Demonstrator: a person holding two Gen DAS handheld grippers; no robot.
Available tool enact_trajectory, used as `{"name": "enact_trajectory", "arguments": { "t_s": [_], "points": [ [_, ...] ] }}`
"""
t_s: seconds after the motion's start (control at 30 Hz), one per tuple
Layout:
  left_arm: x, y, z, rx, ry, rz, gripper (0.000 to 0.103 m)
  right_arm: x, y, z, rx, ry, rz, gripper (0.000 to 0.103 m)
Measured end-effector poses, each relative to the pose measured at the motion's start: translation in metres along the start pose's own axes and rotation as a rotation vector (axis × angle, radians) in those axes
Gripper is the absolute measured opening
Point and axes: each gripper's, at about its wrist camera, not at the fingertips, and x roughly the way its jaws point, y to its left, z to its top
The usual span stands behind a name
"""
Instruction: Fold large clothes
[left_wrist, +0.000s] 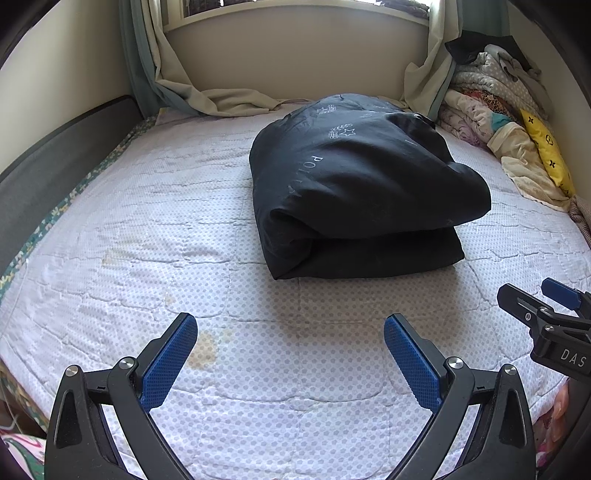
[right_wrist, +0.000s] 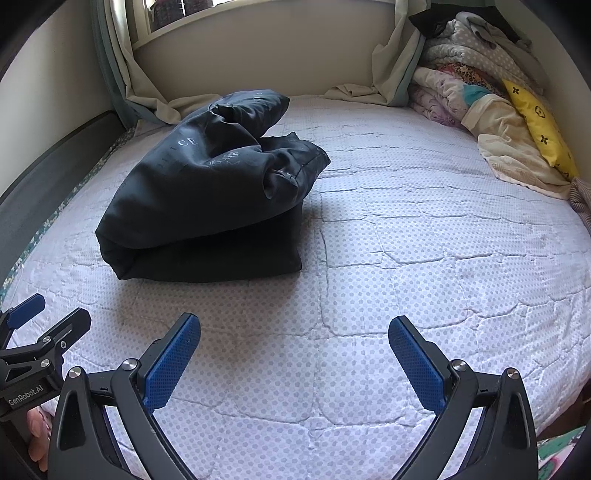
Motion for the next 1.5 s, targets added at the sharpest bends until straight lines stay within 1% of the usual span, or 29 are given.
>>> {"name": "enact_trajectory", "arguments": {
  "t_s": [0.97,1.17,1.33,1.4,1.5],
  "points": [
    [-0.0006,-0.0008,-0.0017,0.004,-0.005,0.015,0.103,0.0037,-0.0047,-0.0024,0.005,0.012,0.008,0.101],
    [-0.0044,-0.0008,-0.0019,0.002,-0.017,-0.003,0.103,0.0044,-0.0046,-0.0028,0.005,0.014,0.010,0.101],
    [-0.0071,-0.0046,-0.0013,0.023,-0.030,-0.013,0.103,0.0051,-0.0049,-0.0027,0.006,0.016,0.011,0.101],
    [-0.0074,-0.0061,-0.0014,0.029,-0.029,-0.030,0.103,0.0052,-0.0048,-0.0024,0.006,0.016,0.011,0.101],
    [-0.0058,-0.0054,-0.0010,0.020,-0.014,-0.074,0.103,0.0058,-0.0044,-0.0027,0.005,0.017,0.012,0.101]
  ]
}}
